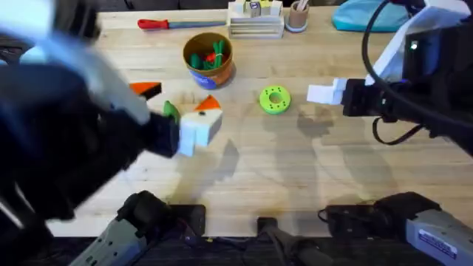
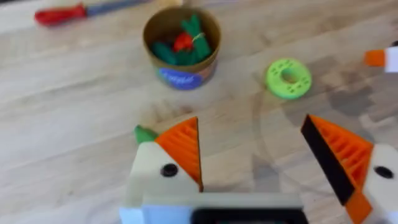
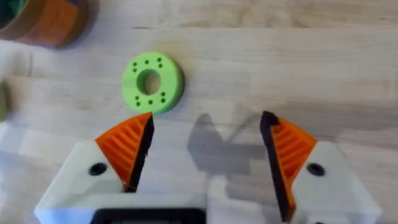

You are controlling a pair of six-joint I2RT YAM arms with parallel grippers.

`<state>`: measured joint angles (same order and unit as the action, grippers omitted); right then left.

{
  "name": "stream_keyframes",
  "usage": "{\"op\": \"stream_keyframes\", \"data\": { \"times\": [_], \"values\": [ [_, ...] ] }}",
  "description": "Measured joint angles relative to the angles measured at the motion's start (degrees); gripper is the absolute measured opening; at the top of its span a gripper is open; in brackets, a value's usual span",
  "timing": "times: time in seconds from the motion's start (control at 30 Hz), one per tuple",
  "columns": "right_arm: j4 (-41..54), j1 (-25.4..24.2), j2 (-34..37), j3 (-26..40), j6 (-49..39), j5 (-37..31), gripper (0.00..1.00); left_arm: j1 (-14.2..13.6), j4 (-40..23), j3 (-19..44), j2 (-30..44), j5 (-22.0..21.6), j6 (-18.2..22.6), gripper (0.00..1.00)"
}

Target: Pick up the gripper from the table and insert it into the empty holder that is missing its gripper. Then pick up a screw, insert it into the mounting hole, and use the screwdriver to tighten it. Finally, clean up the table by picking up the vegetable and placing it into the bucket.

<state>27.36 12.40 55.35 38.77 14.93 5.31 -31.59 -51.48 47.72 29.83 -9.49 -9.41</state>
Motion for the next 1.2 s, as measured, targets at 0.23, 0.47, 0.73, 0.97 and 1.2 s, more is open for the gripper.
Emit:
{"op": "stream_keyframes", "data": {
  "times": [0.23,0.47,0.73,0.97,1.2],
  "values": [
    [6.2,0.7,0.0,7.8,0.3,0.4,0.991,0.0,-5.9,13.3,18.0,-1.4,-2.7,0.993],
    [7.6,0.7,0.0,9.1,0.3,0.4,0.991,4.3,-6.9,14.1,26.1,-0.1,-6.5,0.990],
    [7.8,0.7,0.0,9.1,0.3,0.4,0.991,23.1,-8.6,14.2,41.4,5.5,-10.8,0.993],
    [7.8,0.7,0.0,9.1,0.3,0.4,0.991,27.0,-7.5,14.2,54.4,6.0,-14.8,0.992],
    [7.8,0.7,0.0,9.1,0.3,0.3,0.991,27.0,-5.3,14.2,62.3,5.2,-17.9,0.993]
  ]
}}
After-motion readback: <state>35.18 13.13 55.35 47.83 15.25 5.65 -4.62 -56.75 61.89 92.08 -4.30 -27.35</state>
